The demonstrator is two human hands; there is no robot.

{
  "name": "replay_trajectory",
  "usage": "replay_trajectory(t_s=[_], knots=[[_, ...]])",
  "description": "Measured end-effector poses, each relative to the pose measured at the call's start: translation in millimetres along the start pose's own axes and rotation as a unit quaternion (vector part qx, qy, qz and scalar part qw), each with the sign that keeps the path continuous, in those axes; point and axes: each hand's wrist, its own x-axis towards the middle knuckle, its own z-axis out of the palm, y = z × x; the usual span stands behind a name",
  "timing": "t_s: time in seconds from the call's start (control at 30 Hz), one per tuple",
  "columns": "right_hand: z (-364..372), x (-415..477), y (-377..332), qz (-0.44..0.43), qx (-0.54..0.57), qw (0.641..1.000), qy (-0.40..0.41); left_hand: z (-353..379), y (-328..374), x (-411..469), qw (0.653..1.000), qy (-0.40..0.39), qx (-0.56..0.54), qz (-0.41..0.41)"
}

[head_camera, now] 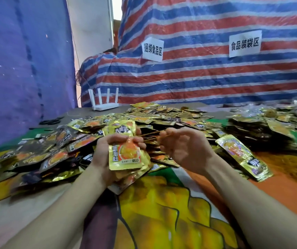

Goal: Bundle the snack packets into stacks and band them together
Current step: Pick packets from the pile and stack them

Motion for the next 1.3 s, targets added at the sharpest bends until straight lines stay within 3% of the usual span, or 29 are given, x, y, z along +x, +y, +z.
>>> replay_trajectory(t_s=[0.1,0.2,0.27,0.43,0.6,0.77,0.97,1.13,1.3], knots=[[4.5,-7.6,-3.9,-0.03,0.112,0.993,-0.035,-2.6,0.5,0.3,0.999,-0.008,-0.031,0.0],[5.8,-8.8,-3.0,-0.051,0.152,0.986,-0.037,-2.4,-5.2,2.2,1.0,0.003,-0.007,-0.016],[6.4,-7.7,-3.6,-0.05,0.109,0.992,-0.039,-2.5,-6.8,3.8,0.999,0.023,0.007,-0.027],[11.4,-4.6,12.1,-0.042,-0.152,0.987,-0.012,1.6,-11.6,7.0,0.99,0.129,0.056,-0.028],[13.5,-3.5,19.9,-0.074,-0.208,0.974,0.041,4.1,-10.8,11.4,0.963,0.251,0.07,0.069],[23.2,-4.6,30.9,-0.071,-0.286,0.953,0.072,5.2,-8.1,12.5,0.942,0.294,0.028,0.158],[46.4,-2.7,56.4,-0.085,-0.262,0.961,0.012,17.3,-9.1,9.3,0.946,0.288,0.013,0.147],[45.5,-2.1,56.6,-0.187,-0.287,0.937,0.071,27.6,-20.4,2.8,0.979,0.197,0.013,0.047],[39.5,-2.1,52.2,-0.205,-0.287,0.932,0.087,23.5,-21.1,5.8,0.988,0.135,0.046,0.063]])
